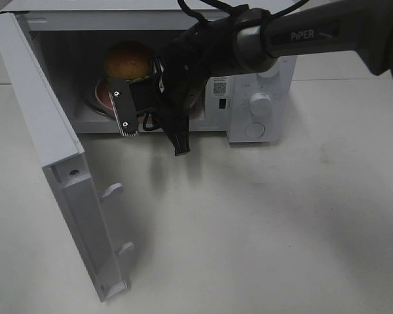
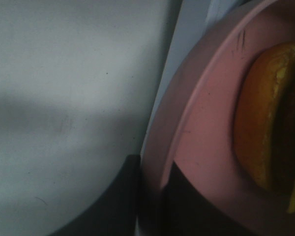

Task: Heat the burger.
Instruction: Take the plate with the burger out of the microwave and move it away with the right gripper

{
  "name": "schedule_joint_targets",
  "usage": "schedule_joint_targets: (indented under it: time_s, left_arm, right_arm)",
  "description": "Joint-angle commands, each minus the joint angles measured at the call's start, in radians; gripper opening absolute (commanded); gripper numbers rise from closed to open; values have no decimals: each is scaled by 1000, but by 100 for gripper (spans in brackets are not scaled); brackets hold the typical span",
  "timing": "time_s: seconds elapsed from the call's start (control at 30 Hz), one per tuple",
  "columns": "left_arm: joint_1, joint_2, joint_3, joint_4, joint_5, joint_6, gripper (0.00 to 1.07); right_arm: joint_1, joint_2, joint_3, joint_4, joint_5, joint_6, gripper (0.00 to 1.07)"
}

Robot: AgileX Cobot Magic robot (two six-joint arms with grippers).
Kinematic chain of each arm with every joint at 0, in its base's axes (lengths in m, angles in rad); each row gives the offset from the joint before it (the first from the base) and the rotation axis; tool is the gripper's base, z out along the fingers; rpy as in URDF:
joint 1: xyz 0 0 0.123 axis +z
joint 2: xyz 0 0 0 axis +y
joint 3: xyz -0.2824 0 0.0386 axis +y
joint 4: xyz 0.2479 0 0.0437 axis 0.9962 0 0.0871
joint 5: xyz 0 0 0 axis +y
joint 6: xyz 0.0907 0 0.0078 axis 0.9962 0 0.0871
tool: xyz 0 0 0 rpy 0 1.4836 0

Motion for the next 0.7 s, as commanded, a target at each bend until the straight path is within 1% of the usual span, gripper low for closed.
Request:
schedule_joint_targets:
  time_s: [0.03,0.07,0.17,0.23,0.43,0.5,0.6,0.67,0.7]
  left_arm:
    - [2,-24,2,0,-2,2,98]
    - [2,-24,2,0,-2,2,98]
    - [2,-24,2,0,-2,2,98]
    - [2,-24,2,0,-2,2,98]
    - [2,-24,2,0,-2,2,98]
    - [2,-24,2,0,-2,2,98]
    - [2,-24,2,0,-2,2,98]
    - [2,-24,2,0,-2,2,98]
    - [2,-24,2,0,-2,2,98]
  right_arm:
    - [4,-58,45,-10,-96,-38,0]
    - [4,-72,63,-9,-95,-53,0]
    - [4,-82,73,-8,-95,-61,0]
    - [4,-116,116,-7,-126,-75,0]
    - [4,-152,166,1,-136,-89,0]
    - [4,-177,200,17,-144,-118,0]
    - [4,-188,215,16,-155,-129,0]
    - [4,-233,277,18,-200,-157,0]
    - [4,-233,277,18,-200,-157,0]
